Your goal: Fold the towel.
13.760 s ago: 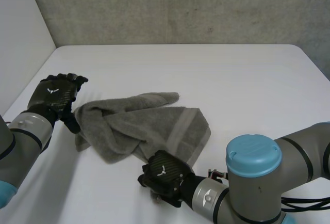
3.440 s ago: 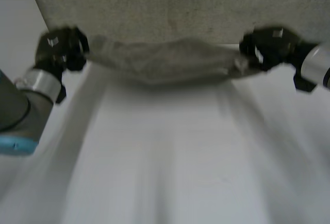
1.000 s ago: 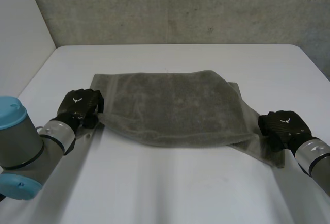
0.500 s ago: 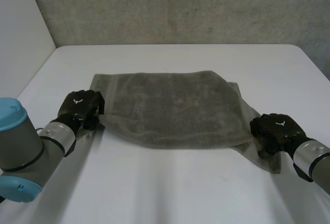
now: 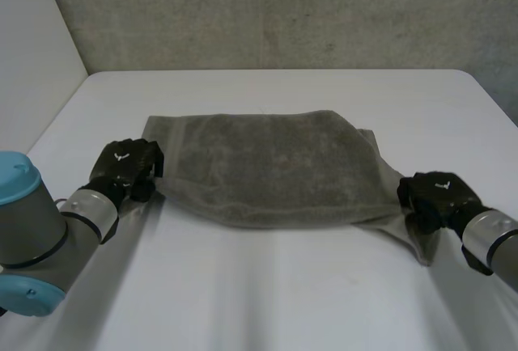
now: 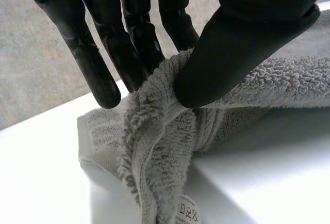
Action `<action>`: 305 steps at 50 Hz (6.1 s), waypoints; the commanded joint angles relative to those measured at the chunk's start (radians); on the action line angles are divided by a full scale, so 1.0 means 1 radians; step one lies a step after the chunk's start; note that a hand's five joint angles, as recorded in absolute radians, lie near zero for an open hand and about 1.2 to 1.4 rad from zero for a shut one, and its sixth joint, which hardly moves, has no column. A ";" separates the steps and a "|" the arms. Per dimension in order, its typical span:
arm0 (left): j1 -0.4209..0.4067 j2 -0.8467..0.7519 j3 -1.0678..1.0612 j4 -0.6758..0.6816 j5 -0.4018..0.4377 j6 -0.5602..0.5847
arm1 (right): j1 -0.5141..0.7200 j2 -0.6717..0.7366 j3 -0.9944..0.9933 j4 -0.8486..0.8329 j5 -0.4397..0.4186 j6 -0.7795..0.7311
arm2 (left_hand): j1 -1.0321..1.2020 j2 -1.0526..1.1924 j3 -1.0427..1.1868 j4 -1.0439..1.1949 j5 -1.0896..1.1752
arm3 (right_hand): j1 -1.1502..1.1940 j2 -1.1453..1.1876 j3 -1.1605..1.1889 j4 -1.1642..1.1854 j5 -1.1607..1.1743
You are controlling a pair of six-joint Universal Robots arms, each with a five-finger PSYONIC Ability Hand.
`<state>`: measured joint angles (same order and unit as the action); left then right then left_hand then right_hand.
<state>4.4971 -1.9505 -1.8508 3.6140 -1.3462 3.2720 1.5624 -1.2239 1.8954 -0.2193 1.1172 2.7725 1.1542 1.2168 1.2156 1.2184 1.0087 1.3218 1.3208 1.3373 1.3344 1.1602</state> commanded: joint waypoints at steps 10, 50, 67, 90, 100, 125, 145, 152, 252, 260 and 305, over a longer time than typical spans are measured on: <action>0.008 0.384 -0.021 -0.224 0.039 -0.006 | -0.064 -0.423 -0.301 0.507 -0.227 0.010 | 0.242 0.179 0.181 0.178 0.213 | 0.074 0.075 0.059 0.062 0.062; -0.047 0.017 0.740 0.073 -0.092 -0.028 | 0.090 -0.015 -0.995 0.123 0.087 0.065 | 0.242 0.179 0.181 0.178 0.213 | 0.074 0.075 0.059 0.062 0.062; -0.004 0.050 0.212 0.032 -0.016 -0.094 | 0.079 0.040 -0.754 0.567 -0.120 -0.232 | 0.242 0.179 0.181 0.178 0.213 | 0.074 0.075 0.059 0.062 0.062; 0.083 0.088 0.067 -0.207 0.076 0.077 | 0.085 0.133 -0.642 0.764 0.004 -0.373 | 0.242 0.179 0.181 0.178 0.213 | 0.074 0.075 0.059 0.062 0.062; 0.039 -0.194 0.193 -0.071 0.058 0.087 | 0.146 0.382 -0.766 0.715 0.076 -0.361 | 0.242 0.179 0.181 0.178 0.213 | 0.074 0.075 0.059 0.062 0.062; 0.036 -0.148 0.260 -0.071 0.010 0.086 | 0.150 0.089 -0.455 0.285 0.159 -0.114 | -0.809 -0.871 -0.870 -0.873 -0.838 | -0.964 -0.963 -0.979 -0.976 -0.977; 0.131 0.028 0.018 -0.064 0.098 0.087 | 0.156 -0.161 0.054 0.046 0.085 -0.058 | -0.803 -0.865 -0.864 -0.867 -0.832 | -0.984 -0.983 -1.000 -0.997 -0.997; 0.131 0.024 -0.002 -0.061 0.098 0.087 | 0.182 -0.097 0.074 -0.084 0.128 0.030 | -0.809 -0.871 -0.870 -0.873 -0.838 | -1.031 -1.030 -1.047 -1.044 -1.044; 0.151 -0.068 -0.126 0.290 0.160 0.321 | 0.042 -0.040 -0.044 -0.130 0.200 -0.103 | -0.492 -0.554 -0.553 -0.556 -0.521 | -0.303 -0.302 -0.319 -0.316 -0.316; 0.152 -0.047 -0.133 0.291 0.160 0.337 | 0.038 -0.043 -0.047 -0.132 0.199 -0.103 | -0.489 -0.551 -0.550 -0.553 -0.518 | -0.303 -0.302 -0.319 -0.316 -0.316; 0.156 0.366 0.055 -0.152 0.202 0.250 | -0.108 -0.238 -0.684 0.792 -0.074 -0.353 | 0.242 0.179 0.181 0.178 0.213 | 0.074 0.075 0.059 0.062 0.062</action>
<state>4.6514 -1.4535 -1.8538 3.5492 -1.1556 3.5237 1.4561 -1.6002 1.2798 0.4628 1.0271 2.5683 1.1846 1.2164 1.2150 1.2178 1.0188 1.3265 1.3355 1.3350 1.3337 1.1606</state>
